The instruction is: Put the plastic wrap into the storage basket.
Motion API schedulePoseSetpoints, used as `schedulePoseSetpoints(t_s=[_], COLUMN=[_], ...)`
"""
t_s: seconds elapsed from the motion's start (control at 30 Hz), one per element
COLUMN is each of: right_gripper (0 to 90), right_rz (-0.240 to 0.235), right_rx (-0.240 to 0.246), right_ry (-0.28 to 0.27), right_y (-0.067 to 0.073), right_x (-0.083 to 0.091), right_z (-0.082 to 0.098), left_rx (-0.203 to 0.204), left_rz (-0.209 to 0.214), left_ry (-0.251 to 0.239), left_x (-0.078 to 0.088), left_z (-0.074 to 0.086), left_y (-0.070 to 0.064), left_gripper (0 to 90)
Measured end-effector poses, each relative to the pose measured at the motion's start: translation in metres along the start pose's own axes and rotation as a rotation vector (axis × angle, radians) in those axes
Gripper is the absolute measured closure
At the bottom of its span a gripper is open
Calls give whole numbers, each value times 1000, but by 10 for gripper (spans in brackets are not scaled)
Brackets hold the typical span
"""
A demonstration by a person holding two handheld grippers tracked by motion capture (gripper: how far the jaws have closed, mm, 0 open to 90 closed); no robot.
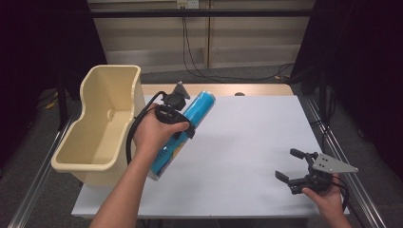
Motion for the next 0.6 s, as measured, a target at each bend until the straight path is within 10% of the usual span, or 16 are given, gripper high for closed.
schedulePoseSetpoints(t_s=[0.6], right_gripper=[11], right_rz=[0], right_rx=[-3], right_ry=[0], right_y=[0], right_x=[0], right_z=[0], left_rx=[91], left_rz=[-51], left_ry=[-23], left_x=[59], left_z=[8], left_y=[34], left_gripper=[323])
Point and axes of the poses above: each handheld gripper's, and its own axes: x roughly backward along the jaws, z roughly out of its underside, y roughly to its left, the point moved 9 cm from there along -x, roughly forward along the jaws
